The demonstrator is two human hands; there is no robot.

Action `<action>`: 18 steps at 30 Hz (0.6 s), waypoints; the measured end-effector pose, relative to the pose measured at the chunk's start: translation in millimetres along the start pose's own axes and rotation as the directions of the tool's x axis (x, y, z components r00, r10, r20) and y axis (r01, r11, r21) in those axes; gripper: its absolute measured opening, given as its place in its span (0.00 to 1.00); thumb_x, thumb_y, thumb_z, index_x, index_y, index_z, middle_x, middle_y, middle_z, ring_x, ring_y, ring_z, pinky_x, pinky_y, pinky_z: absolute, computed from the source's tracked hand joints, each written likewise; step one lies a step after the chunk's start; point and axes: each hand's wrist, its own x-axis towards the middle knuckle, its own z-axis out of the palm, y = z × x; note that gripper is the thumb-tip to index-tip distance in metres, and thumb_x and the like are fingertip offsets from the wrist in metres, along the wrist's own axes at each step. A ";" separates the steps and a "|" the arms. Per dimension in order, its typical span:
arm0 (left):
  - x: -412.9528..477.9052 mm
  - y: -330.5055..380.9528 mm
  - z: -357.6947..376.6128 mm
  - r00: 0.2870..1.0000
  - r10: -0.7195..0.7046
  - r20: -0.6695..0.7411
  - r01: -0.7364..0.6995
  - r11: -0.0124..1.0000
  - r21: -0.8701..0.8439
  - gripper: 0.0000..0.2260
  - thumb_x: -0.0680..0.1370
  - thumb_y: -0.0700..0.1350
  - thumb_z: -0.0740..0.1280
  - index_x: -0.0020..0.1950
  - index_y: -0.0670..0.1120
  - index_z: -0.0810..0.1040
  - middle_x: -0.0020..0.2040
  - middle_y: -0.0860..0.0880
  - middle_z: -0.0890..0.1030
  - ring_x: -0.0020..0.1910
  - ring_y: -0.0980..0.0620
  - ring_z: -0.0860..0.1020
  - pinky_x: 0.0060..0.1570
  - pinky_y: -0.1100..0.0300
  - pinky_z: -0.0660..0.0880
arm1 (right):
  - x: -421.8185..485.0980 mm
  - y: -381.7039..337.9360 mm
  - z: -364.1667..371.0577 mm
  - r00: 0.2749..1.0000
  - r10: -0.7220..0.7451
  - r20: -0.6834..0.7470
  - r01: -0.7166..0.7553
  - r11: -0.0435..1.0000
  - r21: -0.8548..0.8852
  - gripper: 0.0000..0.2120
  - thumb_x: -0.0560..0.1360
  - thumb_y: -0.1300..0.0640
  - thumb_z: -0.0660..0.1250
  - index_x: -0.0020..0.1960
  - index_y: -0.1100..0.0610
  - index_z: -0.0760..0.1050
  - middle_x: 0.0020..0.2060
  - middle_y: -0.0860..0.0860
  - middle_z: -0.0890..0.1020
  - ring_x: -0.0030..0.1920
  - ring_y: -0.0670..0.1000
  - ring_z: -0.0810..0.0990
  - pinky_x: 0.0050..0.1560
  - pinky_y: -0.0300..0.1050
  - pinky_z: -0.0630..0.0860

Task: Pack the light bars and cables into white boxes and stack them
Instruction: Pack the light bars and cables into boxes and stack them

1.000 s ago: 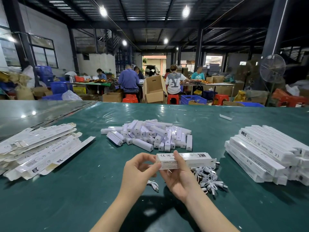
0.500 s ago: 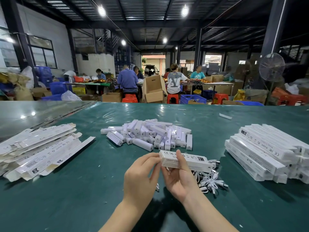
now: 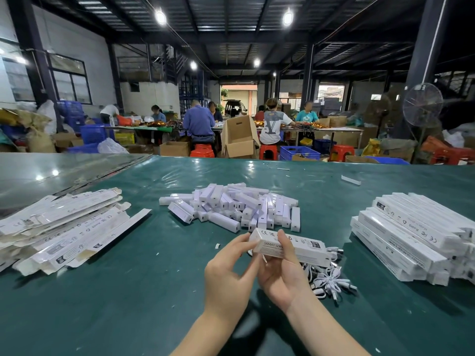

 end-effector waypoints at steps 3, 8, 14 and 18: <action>2.1 0.5 2.8 0.978 -0.204 -0.047 0.193 0.966 -0.174 0.17 0.70 0.30 0.71 0.45 0.53 0.81 0.45 0.55 0.85 0.47 0.58 0.81 0.49 0.65 0.77 | 2.7 8.1 2.0 0.999 0.008 0.033 -0.008 1.000 -0.015 0.42 0.30 0.60 0.84 0.43 0.67 0.77 0.35 0.61 0.83 0.30 0.55 0.83 0.27 0.42 0.79; 22.3 -6.5 -8.6 0.874 -0.452 -0.180 0.317 0.810 -0.494 0.07 0.75 0.33 0.66 0.44 0.45 0.76 0.33 0.52 0.83 0.37 0.55 0.79 0.38 0.69 0.77 | 7.1 16.5 -1.3 0.998 0.030 0.055 -0.018 0.979 -0.204 0.35 0.33 0.45 0.83 0.36 0.62 0.84 0.36 0.57 0.84 0.33 0.54 0.82 0.37 0.45 0.81; 34.8 -25.4 -23.5 0.750 -0.588 -0.304 0.329 0.730 -0.599 0.10 0.76 0.35 0.65 0.56 0.43 0.77 0.37 0.49 0.81 0.33 0.58 0.78 0.34 0.69 0.77 | 8.2 -13.9 -14.1 0.969 -0.210 -0.133 0.168 0.948 -0.270 0.04 0.70 0.62 0.68 0.44 0.59 0.75 0.30 0.55 0.83 0.27 0.51 0.80 0.27 0.42 0.79; 35.9 -31.4 -27.8 0.749 -0.578 -0.324 0.322 0.745 -0.584 0.12 0.76 0.34 0.66 0.58 0.45 0.76 0.41 0.49 0.81 0.32 0.63 0.80 0.36 0.70 0.77 | 9.7 -8.9 -15.3 0.954 -0.260 -0.150 0.185 0.904 -0.385 0.03 0.75 0.66 0.64 0.44 0.60 0.74 0.29 0.55 0.83 0.25 0.49 0.80 0.26 0.40 0.78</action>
